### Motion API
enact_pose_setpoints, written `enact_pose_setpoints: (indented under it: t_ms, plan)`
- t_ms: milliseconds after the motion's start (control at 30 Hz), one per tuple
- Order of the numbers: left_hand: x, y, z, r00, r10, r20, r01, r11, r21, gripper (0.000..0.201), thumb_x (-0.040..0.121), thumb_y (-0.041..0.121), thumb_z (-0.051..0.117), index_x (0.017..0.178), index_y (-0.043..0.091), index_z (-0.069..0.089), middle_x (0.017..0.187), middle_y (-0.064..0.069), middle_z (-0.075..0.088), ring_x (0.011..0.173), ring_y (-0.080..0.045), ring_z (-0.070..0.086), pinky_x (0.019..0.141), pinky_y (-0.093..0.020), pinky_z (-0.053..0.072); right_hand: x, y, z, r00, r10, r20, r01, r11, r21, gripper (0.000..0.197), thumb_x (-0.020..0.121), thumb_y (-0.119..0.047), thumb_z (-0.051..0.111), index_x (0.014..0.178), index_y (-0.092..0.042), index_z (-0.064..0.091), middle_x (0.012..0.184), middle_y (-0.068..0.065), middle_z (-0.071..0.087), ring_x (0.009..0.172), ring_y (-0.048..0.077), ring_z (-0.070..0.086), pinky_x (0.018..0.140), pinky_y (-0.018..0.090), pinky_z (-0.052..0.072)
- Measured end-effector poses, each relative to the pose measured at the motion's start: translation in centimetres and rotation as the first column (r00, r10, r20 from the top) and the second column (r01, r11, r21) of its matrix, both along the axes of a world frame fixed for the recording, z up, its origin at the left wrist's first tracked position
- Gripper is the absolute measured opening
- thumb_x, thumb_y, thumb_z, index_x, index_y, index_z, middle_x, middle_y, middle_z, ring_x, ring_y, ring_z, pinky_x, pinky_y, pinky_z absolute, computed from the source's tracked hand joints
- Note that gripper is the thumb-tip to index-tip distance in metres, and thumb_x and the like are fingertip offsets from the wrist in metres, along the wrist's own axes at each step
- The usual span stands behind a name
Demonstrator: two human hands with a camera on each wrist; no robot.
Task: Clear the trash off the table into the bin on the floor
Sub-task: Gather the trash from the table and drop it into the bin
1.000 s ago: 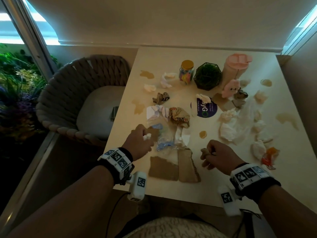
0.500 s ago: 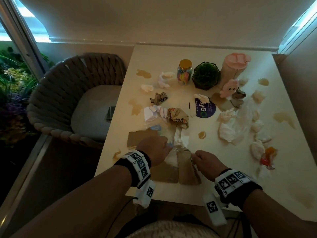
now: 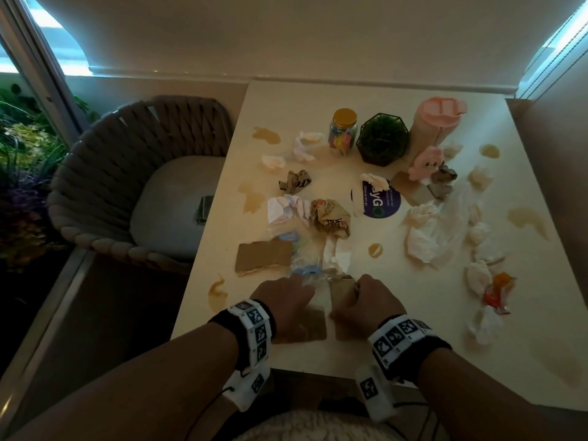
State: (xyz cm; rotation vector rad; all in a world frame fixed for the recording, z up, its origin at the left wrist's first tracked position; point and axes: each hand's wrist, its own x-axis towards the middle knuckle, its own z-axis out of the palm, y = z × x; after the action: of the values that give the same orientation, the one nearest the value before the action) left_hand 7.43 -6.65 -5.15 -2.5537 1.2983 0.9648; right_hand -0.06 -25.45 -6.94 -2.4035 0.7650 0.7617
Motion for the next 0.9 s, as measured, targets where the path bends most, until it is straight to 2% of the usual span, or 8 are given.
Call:
enact_pose_setpoints:
  t_ms: [167,233,367,467,667,733,800,900]
  plan:
    - [2.8,0.3,1.6,0.947,0.171,-0.273,-0.199,0.977,-0.078,0.032,0.088,0.044,0.067,0.082,0.018,0.049,0.084,-0.004,0.053,0.075,-0.023,0.049,0.068,-0.034,0.042,1.4,-1.6,0.3,0.987,0.131,-0.088,-0.133,0.991,-0.010,0.027,0.081,-0.040,0.061,0.085,-0.013,0.064,0.093,0.006,0.066,0.097,0.024,0.065,0.073,0.028,0.047]
    - [4.2,0.6,2.7,0.878,0.305,-0.368,-0.384,0.909,-0.162,0.030,0.088,0.043,0.065,0.087,0.015,0.056,0.086,-0.004,0.058,0.076,-0.022,0.053,0.070,-0.032,0.044,1.7,-2.3,0.3,0.989,0.124,-0.077,-0.125,0.992,-0.011,0.025,0.079,-0.039,0.063,0.077,-0.014,0.060,0.084,0.003,0.062,0.093,0.024,0.065,0.068,0.027,0.044]
    - [6.2,1.1,3.6,0.685,0.516,-0.514,-0.676,0.714,-0.182,0.018,0.081,0.038,0.070,0.098,0.035,0.064,0.101,-0.005,0.070,0.091,-0.025,0.068,0.087,-0.045,0.056,0.8,-1.5,0.5,0.998,-0.056,-0.017,0.056,0.998,0.036,0.071,0.053,-0.057,0.083,0.102,-0.023,0.045,0.103,-0.001,0.051,0.094,0.021,0.057,0.069,0.033,0.047]
    - [6.0,0.5,3.9,0.439,0.541,-0.717,-0.827,0.556,-0.086,0.023,0.084,0.012,0.069,0.102,0.022,0.060,0.105,-0.014,0.072,0.092,-0.030,0.073,0.085,-0.056,0.057,-0.2,-0.3,0.5,1.000,-0.016,0.020,0.017,0.999,-0.036,0.084,0.049,-0.059,0.086,0.109,-0.024,0.039,0.111,0.000,0.046,0.100,0.025,0.058,0.082,0.039,0.053]
    - [5.7,0.1,3.7,0.297,0.537,-0.790,-0.913,0.401,-0.070,0.050,0.079,0.004,0.056,0.124,0.021,0.041,0.105,-0.027,0.059,0.081,-0.037,0.066,0.081,-0.065,0.051,0.2,0.2,0.3,1.000,-0.003,-0.005,0.003,0.998,-0.061,0.083,0.056,-0.049,0.087,0.117,-0.018,0.040,0.119,0.007,0.047,0.106,0.029,0.058,0.085,0.040,0.052]
    - [5.9,-0.1,3.5,0.318,0.563,-0.763,-0.921,0.374,-0.108,0.065,0.080,0.009,0.056,0.136,0.036,0.038,0.109,-0.022,0.055,0.074,-0.032,0.060,0.073,-0.052,0.058,0.3,0.2,0.2,1.000,-0.018,0.005,0.018,0.998,-0.053,0.082,0.054,-0.047,0.087,0.114,-0.020,0.038,0.114,0.006,0.048,0.102,0.028,0.060,0.083,0.040,0.054]
    - [5.9,-0.4,3.3,0.459,0.610,-0.646,-0.877,0.428,-0.219,0.060,0.089,0.016,0.055,0.141,0.037,0.035,0.099,-0.015,0.058,0.065,-0.025,0.054,0.058,-0.033,0.051,0.3,-0.2,0.2,0.999,-0.035,-0.003,0.035,0.999,-0.030,0.081,0.052,-0.048,0.088,0.110,-0.021,0.038,0.108,0.004,0.051,0.097,0.026,0.060,0.080,0.039,0.054]
    - [5.7,-1.2,2.8,0.679,0.649,-0.343,-0.734,0.604,-0.312,0.053,0.081,0.035,0.057,0.130,0.032,0.039,0.092,-0.003,0.050,0.073,-0.030,0.056,0.066,-0.033,0.041,0.3,-1.3,0.2,0.999,-0.044,-0.008,0.044,0.998,0.045,0.062,0.060,-0.047,0.084,0.101,-0.019,0.047,0.098,-0.001,0.058,0.089,0.019,0.058,0.076,0.033,0.051]
